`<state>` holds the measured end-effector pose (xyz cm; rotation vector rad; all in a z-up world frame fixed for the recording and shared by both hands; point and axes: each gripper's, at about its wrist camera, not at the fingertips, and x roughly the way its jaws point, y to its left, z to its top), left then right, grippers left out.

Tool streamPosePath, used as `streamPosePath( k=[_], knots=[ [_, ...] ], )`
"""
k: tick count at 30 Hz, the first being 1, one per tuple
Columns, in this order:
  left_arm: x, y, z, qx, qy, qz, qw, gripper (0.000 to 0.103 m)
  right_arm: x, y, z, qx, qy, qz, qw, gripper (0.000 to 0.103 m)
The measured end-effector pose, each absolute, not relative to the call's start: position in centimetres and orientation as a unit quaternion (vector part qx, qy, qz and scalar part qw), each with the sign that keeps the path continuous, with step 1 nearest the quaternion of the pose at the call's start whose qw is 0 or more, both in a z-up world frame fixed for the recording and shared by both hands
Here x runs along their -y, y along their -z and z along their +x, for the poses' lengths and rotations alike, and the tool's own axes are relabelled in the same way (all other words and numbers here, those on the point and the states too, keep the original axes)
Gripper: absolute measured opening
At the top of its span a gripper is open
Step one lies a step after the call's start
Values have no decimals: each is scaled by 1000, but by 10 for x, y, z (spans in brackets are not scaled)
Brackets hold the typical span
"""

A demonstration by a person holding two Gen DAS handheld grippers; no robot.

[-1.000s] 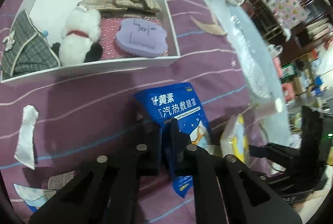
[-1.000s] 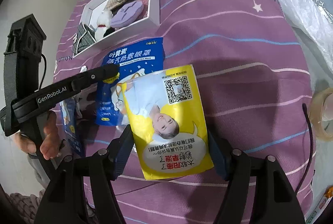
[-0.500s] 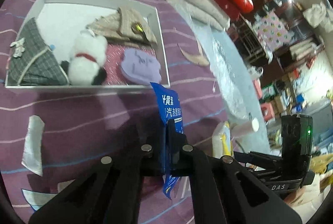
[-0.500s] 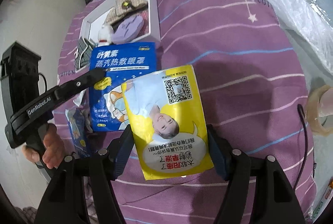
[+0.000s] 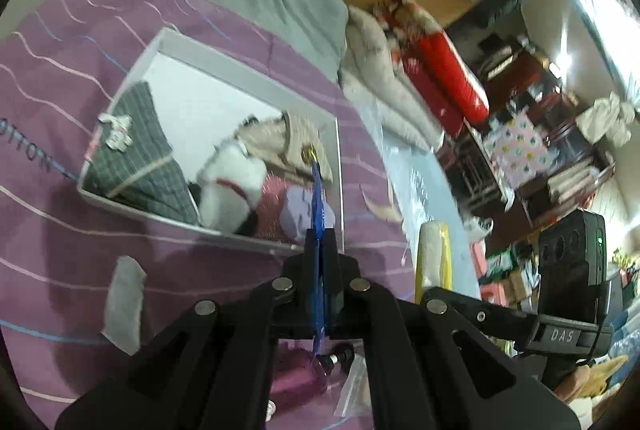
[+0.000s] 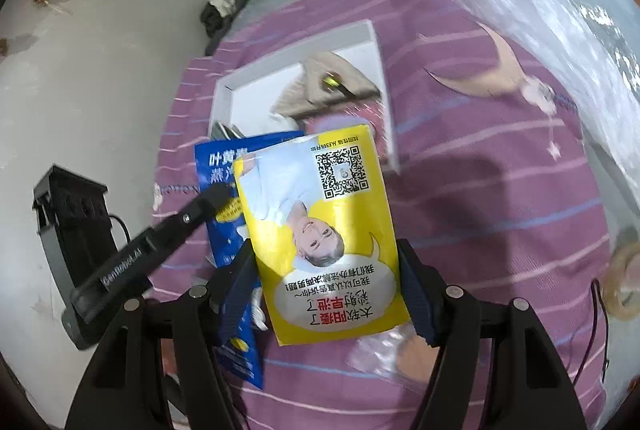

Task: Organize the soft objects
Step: 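Lift the yellow packet with the right gripper while the left gripper lifts the blue packet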

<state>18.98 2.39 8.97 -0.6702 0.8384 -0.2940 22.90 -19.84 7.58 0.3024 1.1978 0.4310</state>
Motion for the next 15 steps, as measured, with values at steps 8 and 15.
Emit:
streamPosePath(
  k=[8, 15],
  knots=[
    [-65, -94, 186, -326, 107, -355, 870, 2, 158, -99, 258, -528, -227, 147, 805, 67],
    [-97, -93, 182, -258, 58, -379, 887, 2, 131, -105, 284, -488, -272, 253, 790, 67]
  ],
)
